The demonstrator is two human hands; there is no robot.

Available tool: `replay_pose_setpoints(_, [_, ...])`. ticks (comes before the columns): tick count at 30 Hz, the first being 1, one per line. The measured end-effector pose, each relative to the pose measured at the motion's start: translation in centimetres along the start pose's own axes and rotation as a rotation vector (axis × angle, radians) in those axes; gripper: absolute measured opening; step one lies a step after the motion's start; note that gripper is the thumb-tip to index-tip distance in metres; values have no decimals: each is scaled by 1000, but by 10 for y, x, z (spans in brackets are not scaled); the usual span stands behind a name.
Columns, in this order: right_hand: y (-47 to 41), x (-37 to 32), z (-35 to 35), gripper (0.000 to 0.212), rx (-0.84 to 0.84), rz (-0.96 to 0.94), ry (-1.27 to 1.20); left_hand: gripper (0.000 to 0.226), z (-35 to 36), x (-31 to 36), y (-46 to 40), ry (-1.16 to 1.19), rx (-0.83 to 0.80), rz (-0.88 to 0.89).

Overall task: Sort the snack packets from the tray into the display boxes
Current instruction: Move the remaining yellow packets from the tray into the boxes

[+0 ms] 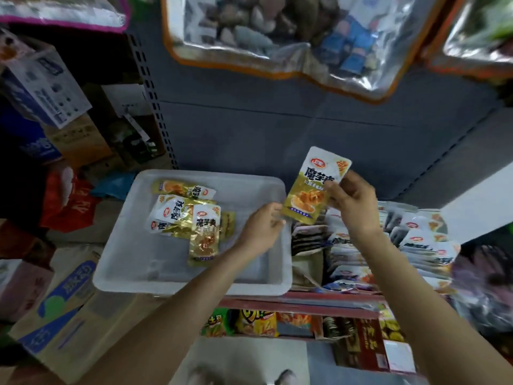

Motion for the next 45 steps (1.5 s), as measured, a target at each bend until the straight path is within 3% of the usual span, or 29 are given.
replay_pose_setpoints(4, [3, -4, -23, 27, -31, -42, -88, 34, 22, 11, -4, 8, -65, -15])
replay_pose_setpoints(9, [4, 2, -27, 21, -78, -44, -71, 29, 28, 7, -1, -16, -98, -24])
replay_pose_setpoints(13, [0, 22, -15, 17, -198, 88, 148, 25, 27, 7, 4, -37, -99, -5])
replay_pose_setpoints(15, [-1, 26, -17, 23, -172, 118, 213, 24, 26, 6, 5, -40, -89, -3])
replay_pose_setpoints(19, [-4, 17, -20, 22, -149, 35, 320, 24, 25, 4, 5, -47, -64, -1])
replay_pose_setpoints(23, [-12, 27, -16, 13, -172, 36, 654, 24, 25, 3, 2, -32, -68, 5])
replay_pose_setpoints(28, [-9, 22, -7, 7, -174, -107, 624, 25, 23, 3, -2, 9, -77, 14])
replay_pose_setpoints(31, [-6, 27, 5, 13, -160, -220, 874, 25, 22, 1, -2, 15, -83, 14])
replay_pose_setpoints(36, [-5, 39, 18, 18, -165, -182, 1194, 22, 18, -2, 2, 38, -72, 3])
replay_pose_setpoints(38, [1, 30, 24, 19, -130, -233, 1203, 20, 11, -9, 5, 20, -54, -19])
replay_pose_setpoints(41, [19, 17, 46, 20, -130, -311, 1024, 20, -5, -28, 14, 15, -10, -61])
replay_pose_setpoints(45, [46, 32, 108, 25, -370, -282, 885, 19, -42, -74, 32, -78, 73, -184])
Point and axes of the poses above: each hand's wrist, its own y-axis away from the middle knuckle, its own z-axis out of the palm, x = y × z, the point moved 7 cm from there along -y, towards the middle knuckle, and after that the axes turned 10 degrees about z, right-handed, at the moved point
